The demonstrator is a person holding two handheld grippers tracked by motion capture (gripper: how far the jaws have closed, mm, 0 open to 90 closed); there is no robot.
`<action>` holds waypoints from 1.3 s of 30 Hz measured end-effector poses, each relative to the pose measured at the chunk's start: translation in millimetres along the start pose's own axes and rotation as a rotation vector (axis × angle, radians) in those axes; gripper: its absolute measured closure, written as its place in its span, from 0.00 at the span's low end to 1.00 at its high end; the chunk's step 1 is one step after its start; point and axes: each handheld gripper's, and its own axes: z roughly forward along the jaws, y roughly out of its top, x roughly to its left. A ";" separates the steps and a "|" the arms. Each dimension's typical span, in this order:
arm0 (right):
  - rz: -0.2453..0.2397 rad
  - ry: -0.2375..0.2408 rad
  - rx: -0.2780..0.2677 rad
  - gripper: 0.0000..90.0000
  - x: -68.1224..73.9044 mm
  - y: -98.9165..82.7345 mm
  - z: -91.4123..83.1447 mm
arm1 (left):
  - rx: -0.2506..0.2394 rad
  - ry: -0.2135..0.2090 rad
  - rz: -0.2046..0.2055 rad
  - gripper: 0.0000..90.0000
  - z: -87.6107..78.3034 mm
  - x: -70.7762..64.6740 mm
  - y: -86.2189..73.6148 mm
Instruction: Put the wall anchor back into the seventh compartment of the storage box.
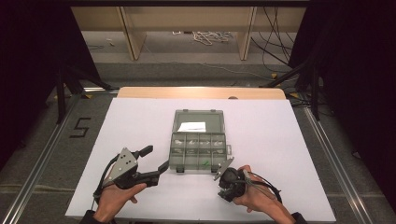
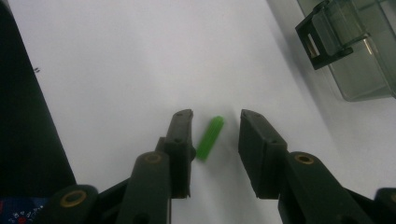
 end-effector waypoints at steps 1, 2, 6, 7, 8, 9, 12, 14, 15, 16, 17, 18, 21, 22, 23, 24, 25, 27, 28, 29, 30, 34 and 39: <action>0.000 0.001 0.001 0.74 0.1 0.0 0.2 | 0.000 -0.002 0.002 0.26 0.1 0.1 0.1; 0.000 0.001 0.001 0.74 0.1 0.0 0.2 | 0.000 -0.002 0.002 0.25 0.1 0.1 0.1; 0.001 -0.001 -0.004 0.76 -0.2 0.4 -0.1 | 0.001 -0.005 0.022 0.26 0.0 1.0 0.5; -0.001 -0.001 -0.002 0.77 -0.3 0.3 -0.1 | 0.001 -0.004 0.020 0.26 0.0 0.9 0.5; -0.003 0.000 -0.002 0.77 -0.4 0.2 -0.2 | 0.000 -0.004 0.019 0.26 0.1 1.0 0.4; -0.002 -0.004 0.002 0.78 -0.2 0.3 0.2 | 0.001 -0.004 0.019 0.26 0.1 1.0 0.4; 0.001 -0.007 0.014 0.79 0.2 0.2 0.5 | 0.002 -0.003 0.020 0.25 0.1 1.0 0.4; -0.005 0.002 0.018 0.82 0.5 -0.1 1.3 | 0.001 -0.004 0.019 0.25 0.2 0.9 0.4; -0.010 0.007 0.019 0.83 0.4 -0.1 1.2 | 0.002 -0.003 0.019 0.26 0.2 0.9 0.4; -0.008 0.003 0.022 0.84 0.9 0.0 1.7 | 0.003 -0.003 0.020 0.26 0.2 1.0 0.4; -0.013 0.004 0.025 0.85 0.9 -0.1 2.1 | 0.004 -0.003 0.020 0.25 0.2 1.0 0.3; -0.011 0.009 0.033 0.86 1.1 0.0 2.5 | 0.003 -0.003 0.020 0.25 0.2 1.0 0.4; -0.012 0.018 0.042 0.90 0.9 0.3 2.2 | 0.004 -0.002 0.018 0.26 0.2 1.0 0.2; -0.011 0.020 0.040 0.91 1.0 0.3 2.5 | 0.005 -0.002 0.019 0.26 0.2 1.1 0.2; -0.009 0.018 0.038 0.93 1.3 0.3 2.8 | 0.005 -0.003 0.019 0.25 0.3 1.1 0.2; -0.014 0.019 0.039 0.93 1.2 0.5 2.9 | 0.005 -0.003 0.020 0.26 0.2 1.0 0.2; -0.013 0.018 0.040 0.94 1.4 0.7 2.9 | 0.004 -0.003 0.021 0.26 0.2 1.0 0.2; -0.020 0.020 0.042 0.94 1.6 1.4 2.9 | 0.006 -0.003 0.019 0.26 0.3 1.0 0.2; -0.024 0.016 0.041 0.94 1.7 1.5 3.1 | 0.006 -0.003 0.019 0.26 0.3 1.1 0.2; -0.021 0.013 0.045 0.94 2.4 1.9 2.9 | 0.005 -0.003 0.019 0.26 0.3 1.1 0.2; -0.023 0.012 0.044 0.94 2.4 2.0 2.8 | 0.004 -0.003 0.018 0.26 0.2 1.1 0.2; -0.029 0.006 0.033 0.94 2.3 3.5 0.5 | 0.003 -0.002 0.017 0.26 0.3 1.3 0.1; -0.030 -0.010 0.002 0.94 1.4 5.4 -5.7 | 0.002 -0.001 0.003 0.26 0.3 0.5 -0.2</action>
